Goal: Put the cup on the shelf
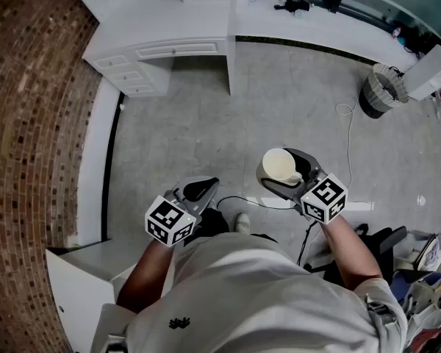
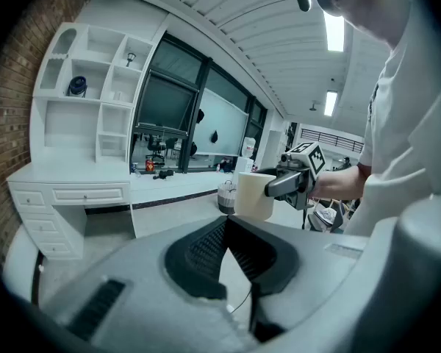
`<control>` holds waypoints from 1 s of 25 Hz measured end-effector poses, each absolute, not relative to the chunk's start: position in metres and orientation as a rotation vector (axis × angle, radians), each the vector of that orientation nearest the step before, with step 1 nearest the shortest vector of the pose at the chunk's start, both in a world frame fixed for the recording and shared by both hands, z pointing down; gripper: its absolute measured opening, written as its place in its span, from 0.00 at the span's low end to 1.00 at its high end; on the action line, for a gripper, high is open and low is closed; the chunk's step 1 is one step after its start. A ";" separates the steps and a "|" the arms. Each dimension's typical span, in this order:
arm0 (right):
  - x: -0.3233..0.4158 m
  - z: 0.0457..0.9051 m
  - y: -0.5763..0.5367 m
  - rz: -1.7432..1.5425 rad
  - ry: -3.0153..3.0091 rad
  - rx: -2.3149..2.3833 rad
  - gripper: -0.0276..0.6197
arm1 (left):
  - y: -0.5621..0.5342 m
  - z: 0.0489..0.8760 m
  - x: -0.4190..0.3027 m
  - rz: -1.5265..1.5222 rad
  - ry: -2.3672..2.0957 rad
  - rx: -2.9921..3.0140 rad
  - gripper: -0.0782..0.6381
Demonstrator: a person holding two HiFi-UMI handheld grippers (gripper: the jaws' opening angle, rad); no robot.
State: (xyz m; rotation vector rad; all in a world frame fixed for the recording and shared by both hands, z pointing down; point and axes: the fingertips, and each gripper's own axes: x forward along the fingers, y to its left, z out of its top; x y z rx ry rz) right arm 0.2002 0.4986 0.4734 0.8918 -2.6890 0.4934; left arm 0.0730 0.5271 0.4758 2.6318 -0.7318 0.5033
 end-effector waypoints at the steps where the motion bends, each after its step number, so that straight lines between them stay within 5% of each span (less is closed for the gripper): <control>1: 0.201 0.473 0.494 0.486 -2.689 0.893 0.69 | 0.523 0.474 0.075 0.498 -0.733 2.638 0.12; 25: 0.152 0.417 0.221 0.435 -2.663 0.903 0.69 | 0.298 0.457 0.050 0.412 -0.634 2.778 0.11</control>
